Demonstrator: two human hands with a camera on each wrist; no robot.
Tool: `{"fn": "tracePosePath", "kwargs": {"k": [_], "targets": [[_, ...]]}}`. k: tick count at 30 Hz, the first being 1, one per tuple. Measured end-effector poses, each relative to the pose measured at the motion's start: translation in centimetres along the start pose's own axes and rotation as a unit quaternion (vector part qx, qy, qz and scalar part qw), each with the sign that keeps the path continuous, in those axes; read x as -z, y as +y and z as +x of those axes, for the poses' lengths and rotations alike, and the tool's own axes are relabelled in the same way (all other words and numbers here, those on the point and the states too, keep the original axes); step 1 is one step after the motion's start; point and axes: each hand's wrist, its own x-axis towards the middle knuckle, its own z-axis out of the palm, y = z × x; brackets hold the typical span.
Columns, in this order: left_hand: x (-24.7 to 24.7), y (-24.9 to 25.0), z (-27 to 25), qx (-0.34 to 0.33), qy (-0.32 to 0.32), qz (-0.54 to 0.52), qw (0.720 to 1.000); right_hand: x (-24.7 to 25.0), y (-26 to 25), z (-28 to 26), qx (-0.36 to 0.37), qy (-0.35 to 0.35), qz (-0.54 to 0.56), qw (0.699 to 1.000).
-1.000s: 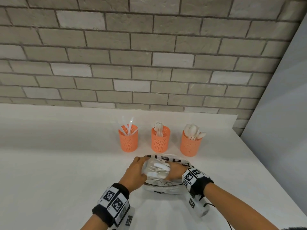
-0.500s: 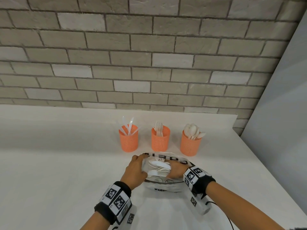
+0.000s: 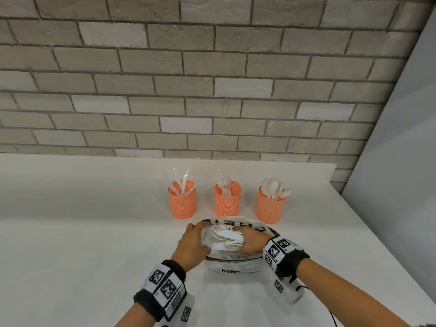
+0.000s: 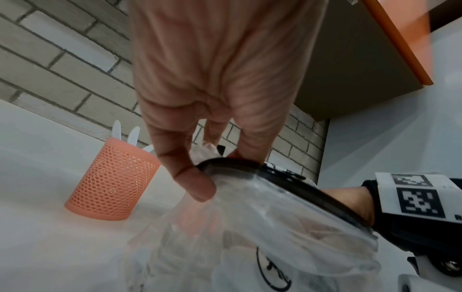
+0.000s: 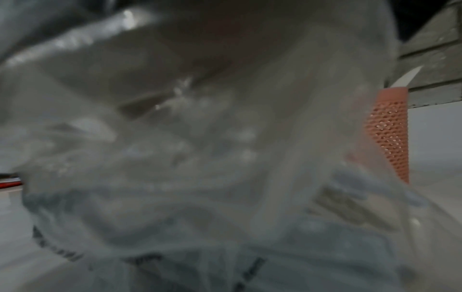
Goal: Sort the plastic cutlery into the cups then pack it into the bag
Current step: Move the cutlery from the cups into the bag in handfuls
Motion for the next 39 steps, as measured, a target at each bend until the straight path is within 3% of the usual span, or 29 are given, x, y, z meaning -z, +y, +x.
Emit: {"fn": "tracePosePath", "kwargs": {"k": [10, 14, 19, 23, 25, 27, 29, 31, 34, 39], "targets": [[0.0, 0.0, 0.1, 0.01, -0.01, -0.005, 1.0, -0.7, -0.1, -0.2, 0.082, 0.011, 0.084, 0.993], [0.8, -0.2, 0.2, -0.009, -0.015, -0.027, 0.999, -0.6, -0.1, -0.4, 0.124, 0.045, 0.117, 0.984], [1.5, -0.9, -0.1, 0.046, -0.067, -0.215, 0.973, -0.8, -0.2, -0.9, 0.158, 0.076, 0.158, 0.972], [2.1, -0.9, -0.2, -0.003, -0.068, -0.176, 0.982, -0.1, -1.9, -2.0, 0.205, 0.111, 0.258, 0.937], [2.6, -0.3, -0.1, -0.049, -0.035, -0.111, 0.992, 1.2, -3.2, -2.6, 0.231, 0.134, 0.322, 0.908], [3.2, 0.8, -0.1, -0.069, 0.044, -0.081, 0.993, 3.1, -4.3, -3.3, 0.237, 0.155, 0.385, 0.878], [3.5, 1.8, -0.1, -0.074, 0.133, -0.164, 0.975, 4.9, -4.8, -3.9, 0.226, 0.168, 0.478, 0.832], [3.6, 3.0, 0.3, -0.048, 0.151, -0.302, 0.94, 6.4, -4.9, -3.9, 0.205, 0.175, 0.574, 0.774], [3.2, 5.0, 0.9, 0.041, 0.062, -0.486, 0.871, 7.8, -5.3, -3.7, 0.188, 0.214, 0.644, 0.71], [1.2, 6.9, 1.7, 0.157, -0.154, -0.631, 0.744, 7.9, -6.3, -3.7, 0.198, 0.293, 0.653, 0.67]]}}
